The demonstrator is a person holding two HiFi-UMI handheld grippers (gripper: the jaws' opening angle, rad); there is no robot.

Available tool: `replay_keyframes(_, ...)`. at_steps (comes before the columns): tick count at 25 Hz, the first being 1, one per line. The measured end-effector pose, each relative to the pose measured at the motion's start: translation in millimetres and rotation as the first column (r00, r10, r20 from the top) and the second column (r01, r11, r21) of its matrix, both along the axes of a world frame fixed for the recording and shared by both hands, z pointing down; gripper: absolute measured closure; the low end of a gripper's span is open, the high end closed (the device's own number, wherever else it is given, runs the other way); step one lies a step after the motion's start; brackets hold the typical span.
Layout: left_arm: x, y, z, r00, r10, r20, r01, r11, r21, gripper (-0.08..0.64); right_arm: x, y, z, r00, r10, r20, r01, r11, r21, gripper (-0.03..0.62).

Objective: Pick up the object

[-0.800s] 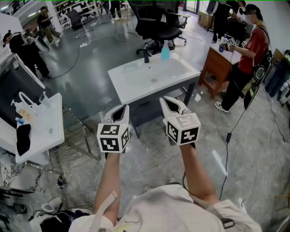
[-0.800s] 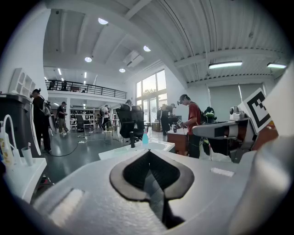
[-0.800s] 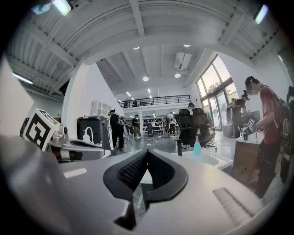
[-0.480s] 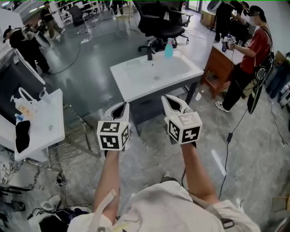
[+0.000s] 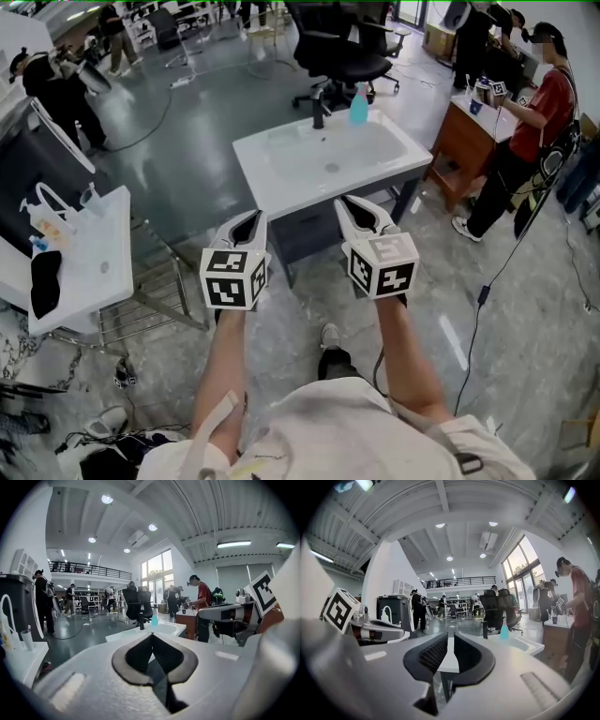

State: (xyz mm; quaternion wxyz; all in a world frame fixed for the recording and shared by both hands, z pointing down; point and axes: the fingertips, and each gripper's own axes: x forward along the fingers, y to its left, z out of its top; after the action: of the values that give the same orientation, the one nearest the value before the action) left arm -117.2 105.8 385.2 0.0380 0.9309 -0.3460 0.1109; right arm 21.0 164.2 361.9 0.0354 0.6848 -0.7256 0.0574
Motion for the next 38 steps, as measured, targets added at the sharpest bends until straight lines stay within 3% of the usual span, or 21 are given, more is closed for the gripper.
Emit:
replay_keyframes(20,93.4,-149.8,1.3,0.998,-0.056,0.024,0.056,0.998,-0.021,0.558,88.2,-158.2,7.9,0.995,-0.1,0.005,0.101,0.995,-0.028,0.488)
replay_keyframes(38,135.1,-212.5,2.2,0.992,-0.118,0.051,0.12,0.993,-0.024,0.558,129.2,-233.6,11.4,0.981,-0.192,0.001,0.192,0.98,-0.047,0.417)
